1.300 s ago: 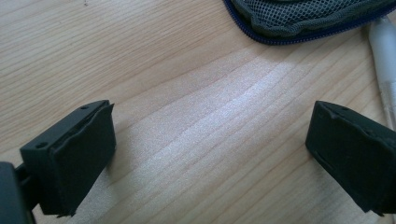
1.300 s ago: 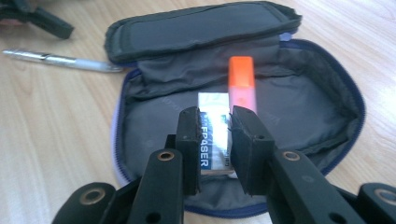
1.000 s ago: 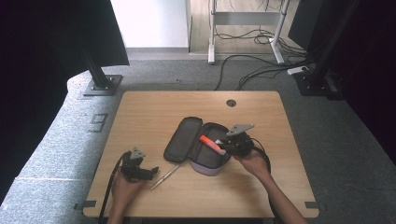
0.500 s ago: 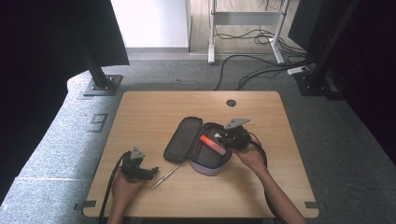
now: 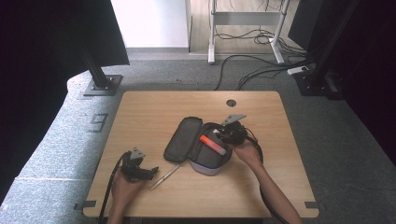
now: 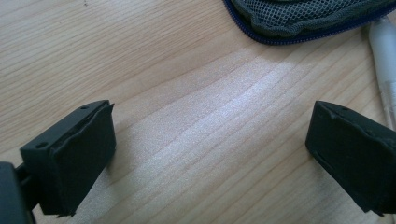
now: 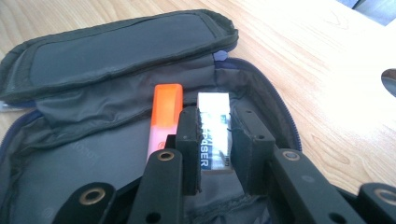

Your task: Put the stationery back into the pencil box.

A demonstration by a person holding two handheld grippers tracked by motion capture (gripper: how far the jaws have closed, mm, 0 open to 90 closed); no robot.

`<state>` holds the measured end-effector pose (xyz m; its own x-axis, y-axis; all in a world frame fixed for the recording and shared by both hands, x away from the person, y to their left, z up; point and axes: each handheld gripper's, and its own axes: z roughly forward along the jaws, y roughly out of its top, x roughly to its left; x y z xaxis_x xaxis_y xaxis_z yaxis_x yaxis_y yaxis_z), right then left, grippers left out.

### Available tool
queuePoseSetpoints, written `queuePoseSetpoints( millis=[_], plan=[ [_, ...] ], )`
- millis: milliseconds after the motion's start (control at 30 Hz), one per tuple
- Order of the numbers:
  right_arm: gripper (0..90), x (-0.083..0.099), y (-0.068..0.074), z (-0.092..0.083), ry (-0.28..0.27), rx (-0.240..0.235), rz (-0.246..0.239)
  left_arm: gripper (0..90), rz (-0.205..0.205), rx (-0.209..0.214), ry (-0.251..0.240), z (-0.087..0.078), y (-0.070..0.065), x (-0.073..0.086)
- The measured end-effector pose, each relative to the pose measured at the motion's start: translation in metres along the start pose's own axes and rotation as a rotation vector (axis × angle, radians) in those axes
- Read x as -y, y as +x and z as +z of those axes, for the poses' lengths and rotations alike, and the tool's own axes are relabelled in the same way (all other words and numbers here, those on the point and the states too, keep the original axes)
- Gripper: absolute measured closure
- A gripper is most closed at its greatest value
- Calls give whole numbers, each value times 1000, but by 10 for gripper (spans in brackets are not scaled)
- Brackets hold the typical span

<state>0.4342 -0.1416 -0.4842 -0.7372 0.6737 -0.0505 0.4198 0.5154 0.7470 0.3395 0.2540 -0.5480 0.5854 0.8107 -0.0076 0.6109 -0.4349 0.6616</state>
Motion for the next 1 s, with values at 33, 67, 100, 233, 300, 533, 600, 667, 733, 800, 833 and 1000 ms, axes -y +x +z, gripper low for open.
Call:
queuePoseSetpoints(
  millis=[33, 67, 100, 233, 300, 533, 600, 667, 733, 800, 833, 1000],
  plan=[
    [718, 0, 0, 1, 0, 1, 4, 15, 0, 0, 0, 0, 0, 0],
    [718, -1, -1, 2, 0, 3, 3, 15, 0, 0, 0, 0, 0, 0],
    [718, -1, -2, 3, 3, 5, 3, 15, 0, 0, 0, 0, 0, 0],
    [718, -1, -3, 7, 5, 16, 1, 15, 0, 0, 0, 0, 0, 0],
    [718, -1, -4, 9, 9, 21, 2, 15, 0, 0, 0, 0, 0, 0],
    [718, 0, -4, 18, 24, 31, -8, 15, 0, 0, 0, 0, 0, 0],
    [717, 2, -4, 21, 24, 32, -10, 15, -2, 0, -2, 0, 0, 0],
    [717, 3, -4, 23, 31, 29, -8, 15, -1, 0, -1, 0, 0, 0],
    [717, 4, -4, 27, 36, 29, -15, 15, -1, 0, -1, 0, 0, 0],
    [717, 6, -4, 29, 43, 29, -13, 15, -1, -1, -1, 0, 0, 0],
    [717, 7, -3, 31, 46, 28, -12, 15, -1, 0, -1, 0, 0, 0],
    [716, 11, -3, 37, 62, 26, -12, 15, -1, 0, -1, 0, 0, 0]
  ],
)
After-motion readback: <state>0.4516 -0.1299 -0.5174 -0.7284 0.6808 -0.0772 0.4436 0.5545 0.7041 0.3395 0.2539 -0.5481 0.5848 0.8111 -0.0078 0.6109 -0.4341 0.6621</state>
